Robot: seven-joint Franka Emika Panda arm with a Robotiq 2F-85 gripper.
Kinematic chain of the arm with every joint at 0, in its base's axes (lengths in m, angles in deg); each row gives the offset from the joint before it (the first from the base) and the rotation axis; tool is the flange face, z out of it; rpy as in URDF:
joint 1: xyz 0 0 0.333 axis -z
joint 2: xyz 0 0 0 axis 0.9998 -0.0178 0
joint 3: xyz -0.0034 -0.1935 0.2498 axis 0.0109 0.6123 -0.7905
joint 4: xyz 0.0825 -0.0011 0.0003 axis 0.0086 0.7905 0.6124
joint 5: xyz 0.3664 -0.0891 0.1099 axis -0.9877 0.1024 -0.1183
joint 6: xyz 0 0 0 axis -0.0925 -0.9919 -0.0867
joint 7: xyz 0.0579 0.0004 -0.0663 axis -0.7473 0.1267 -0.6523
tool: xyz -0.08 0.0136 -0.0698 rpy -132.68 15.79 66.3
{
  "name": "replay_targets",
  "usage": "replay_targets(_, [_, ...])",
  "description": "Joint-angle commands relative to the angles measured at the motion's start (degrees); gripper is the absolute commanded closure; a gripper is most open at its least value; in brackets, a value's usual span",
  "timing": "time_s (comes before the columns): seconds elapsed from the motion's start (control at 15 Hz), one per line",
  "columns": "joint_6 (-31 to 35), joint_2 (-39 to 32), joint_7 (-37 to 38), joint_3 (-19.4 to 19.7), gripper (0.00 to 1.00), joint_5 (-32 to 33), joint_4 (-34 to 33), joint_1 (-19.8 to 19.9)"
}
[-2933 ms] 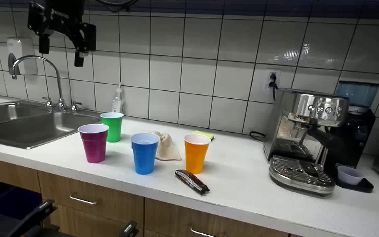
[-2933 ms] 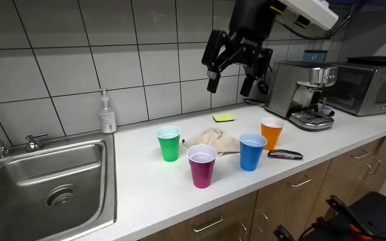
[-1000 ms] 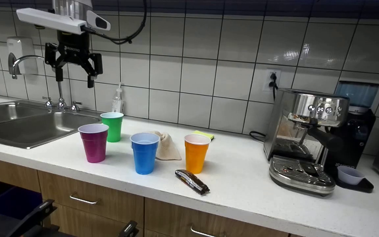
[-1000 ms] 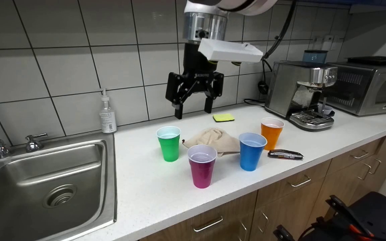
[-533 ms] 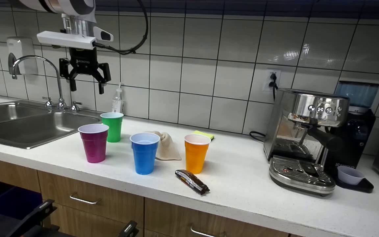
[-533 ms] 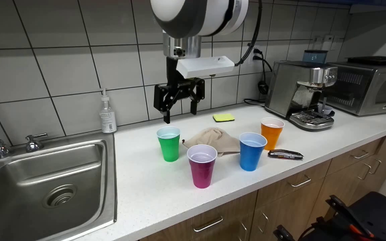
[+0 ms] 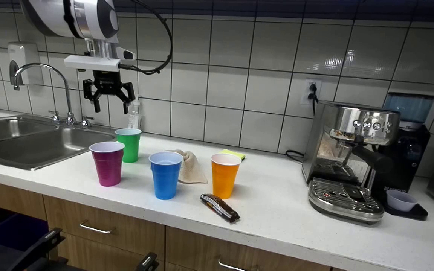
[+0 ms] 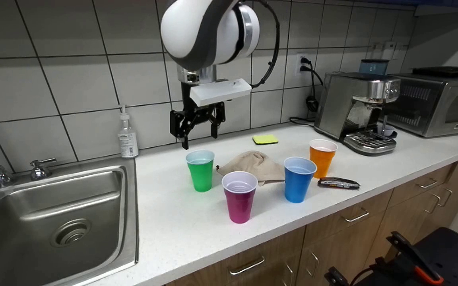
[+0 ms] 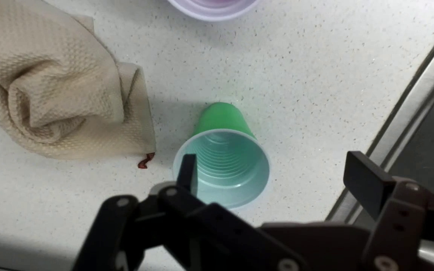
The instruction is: Stack up the cups on the counter
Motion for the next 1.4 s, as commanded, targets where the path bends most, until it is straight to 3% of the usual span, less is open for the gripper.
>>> replay_targets(0.0, [0.23, -7.25, 2.19, 1.11, 0.00, 2.58, -7.52, -1.06])
replay_targets(0.6, [-0.56, -18.27, 0.76, 2.22, 0.00, 0.87, -17.99, -2.55])
replay_targets(1.33, [-2.33, -21.97, 1.32, 2.10, 0.00, -0.27, -21.20, -3.95])
